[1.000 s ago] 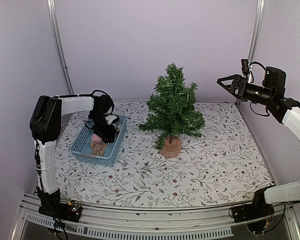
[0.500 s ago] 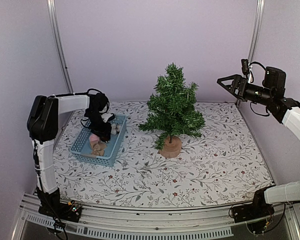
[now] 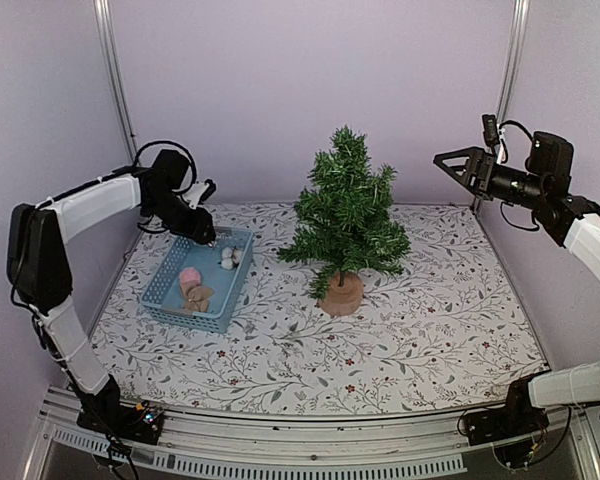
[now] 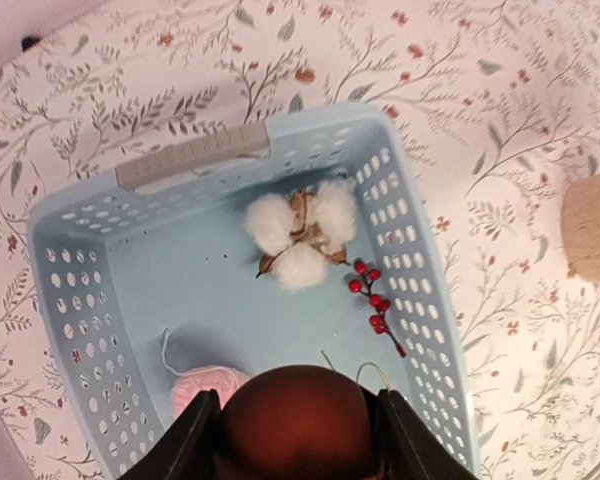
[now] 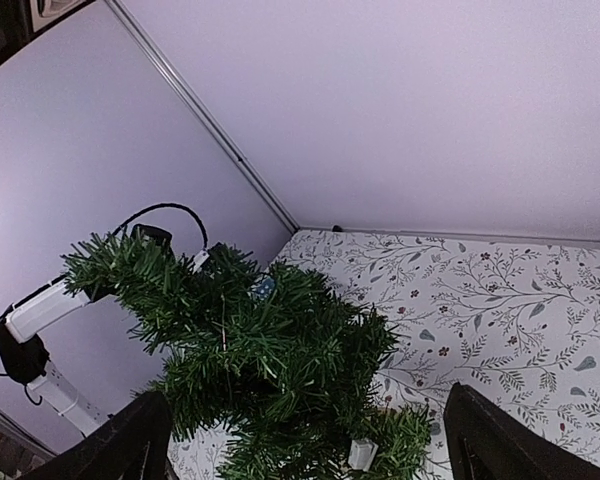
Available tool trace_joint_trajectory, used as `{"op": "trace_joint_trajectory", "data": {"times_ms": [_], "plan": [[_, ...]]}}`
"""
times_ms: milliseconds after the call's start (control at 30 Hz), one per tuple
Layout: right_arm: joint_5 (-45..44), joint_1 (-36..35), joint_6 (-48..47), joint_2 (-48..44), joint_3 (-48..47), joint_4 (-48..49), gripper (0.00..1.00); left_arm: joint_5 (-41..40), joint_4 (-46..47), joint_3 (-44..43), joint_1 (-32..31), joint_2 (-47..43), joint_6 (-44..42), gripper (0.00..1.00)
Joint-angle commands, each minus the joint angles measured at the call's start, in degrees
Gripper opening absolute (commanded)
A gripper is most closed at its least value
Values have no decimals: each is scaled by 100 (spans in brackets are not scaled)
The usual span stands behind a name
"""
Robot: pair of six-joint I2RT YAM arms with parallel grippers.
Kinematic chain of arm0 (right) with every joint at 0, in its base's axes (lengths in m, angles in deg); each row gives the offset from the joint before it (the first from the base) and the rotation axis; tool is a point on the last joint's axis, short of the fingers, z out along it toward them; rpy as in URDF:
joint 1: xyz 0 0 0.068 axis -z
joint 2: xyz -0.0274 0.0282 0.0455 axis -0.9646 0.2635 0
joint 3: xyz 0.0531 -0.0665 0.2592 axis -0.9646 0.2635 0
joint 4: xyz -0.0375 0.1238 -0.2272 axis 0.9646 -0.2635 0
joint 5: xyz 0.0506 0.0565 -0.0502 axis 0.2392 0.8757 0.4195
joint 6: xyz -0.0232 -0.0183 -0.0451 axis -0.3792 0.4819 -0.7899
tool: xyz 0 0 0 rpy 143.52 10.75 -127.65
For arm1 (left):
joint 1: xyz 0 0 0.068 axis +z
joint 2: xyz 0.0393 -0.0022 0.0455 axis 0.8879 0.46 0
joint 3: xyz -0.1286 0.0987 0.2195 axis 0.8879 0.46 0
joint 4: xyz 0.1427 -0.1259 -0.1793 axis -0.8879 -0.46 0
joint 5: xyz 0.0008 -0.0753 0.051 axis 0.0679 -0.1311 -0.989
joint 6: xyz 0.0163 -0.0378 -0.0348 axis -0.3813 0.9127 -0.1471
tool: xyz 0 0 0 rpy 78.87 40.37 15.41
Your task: Decorate the small christmas tree
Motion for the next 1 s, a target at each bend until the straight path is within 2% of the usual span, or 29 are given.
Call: {"op": "trace_joint_trajectory", "data": {"times_ms": [0,200,433,733,967], "plan": [[368,11,27,52,-57,367,97,630,948,485,-19,-892,-28,24],[650,-145,-86,4,-1,633,90,1181,1771,989,-449,-2064,-173,21],[650,-701,-842,-142,-152,336,81,1684,2178,1015,-1422,-2588,228,20],[253,-1685,-1571,-370,-149,-108,66,1834,2798,1031,-2831,-2383,997,18],[-196,-2653,-2039,-303,-129,-209,52,1917,3076,914,-3406,-2016,1150,18]]}}
